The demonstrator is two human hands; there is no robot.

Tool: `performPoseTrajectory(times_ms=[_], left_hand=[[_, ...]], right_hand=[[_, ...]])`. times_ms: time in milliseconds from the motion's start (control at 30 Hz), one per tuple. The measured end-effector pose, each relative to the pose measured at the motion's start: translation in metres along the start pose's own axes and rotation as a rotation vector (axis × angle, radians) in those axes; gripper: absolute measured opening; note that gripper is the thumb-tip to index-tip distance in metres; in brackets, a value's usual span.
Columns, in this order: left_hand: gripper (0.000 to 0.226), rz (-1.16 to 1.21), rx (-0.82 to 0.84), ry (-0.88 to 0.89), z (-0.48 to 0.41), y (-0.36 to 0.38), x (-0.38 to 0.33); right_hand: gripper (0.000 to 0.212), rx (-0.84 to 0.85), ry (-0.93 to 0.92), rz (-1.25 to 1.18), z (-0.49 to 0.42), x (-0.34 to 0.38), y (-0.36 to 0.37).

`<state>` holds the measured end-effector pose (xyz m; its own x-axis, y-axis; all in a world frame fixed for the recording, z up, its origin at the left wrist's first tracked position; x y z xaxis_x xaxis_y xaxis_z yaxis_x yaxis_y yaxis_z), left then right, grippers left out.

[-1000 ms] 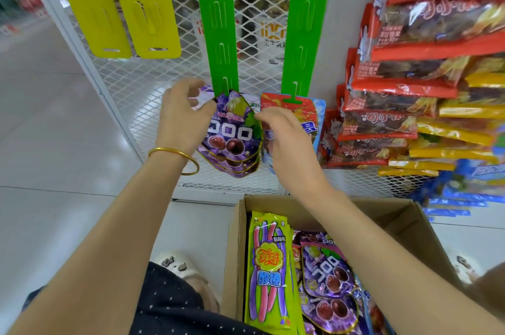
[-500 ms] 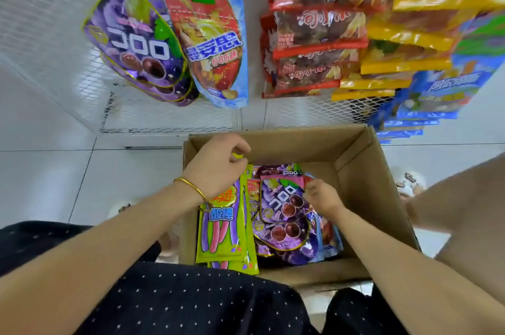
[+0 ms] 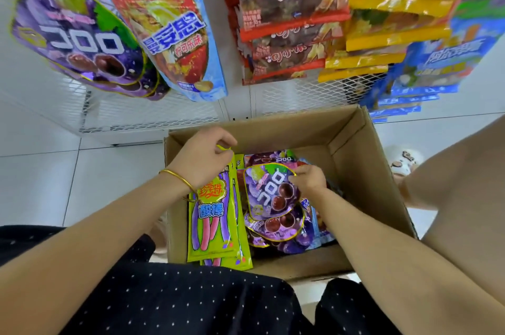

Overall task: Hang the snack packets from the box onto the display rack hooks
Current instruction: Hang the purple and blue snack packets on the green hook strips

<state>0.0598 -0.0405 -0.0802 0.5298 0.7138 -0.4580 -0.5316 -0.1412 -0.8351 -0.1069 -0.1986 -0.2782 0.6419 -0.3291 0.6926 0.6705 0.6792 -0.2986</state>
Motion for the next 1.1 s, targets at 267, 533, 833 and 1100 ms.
performPoseTrajectory(times_ms=[267, 533, 833, 1100], left_hand=[[0.046, 0.035, 0.104, -0.01, 0.002, 0.005, -0.002], [0.019, 0.238, -0.077, 0.118, 0.01, -0.06, -0.023], [0.009, 0.199, -0.188, 0.256, 0.041, -0.16, -0.014], [0.017, 0.402, -0.737, 0.033, 0.046, -0.283, 0.062]], right_hand=[[0.017, 0.255, -0.163, -0.386, 0.048, 0.096, -0.025], [0.01, 0.402, -0.315, -0.507, 0.106, 0.152, -0.013], [0.045, 0.451, -0.952, -0.07, 0.229, 0.257, 0.041], [0.03, 0.344, -1.367, 0.079, 0.288, 0.346, 0.094]])
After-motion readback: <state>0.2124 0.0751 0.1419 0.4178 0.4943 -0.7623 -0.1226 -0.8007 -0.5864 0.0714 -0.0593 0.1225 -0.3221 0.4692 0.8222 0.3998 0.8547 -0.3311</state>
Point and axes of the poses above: each hand's wrist, its own z-axis away from the middle knuckle, its own y-axis out of the palm, x = y × z, the point moved 9 cm from there along -z, towards the middle knuckle, and after that the axes turned 13 degrees about -z, right-handed, at the moved point
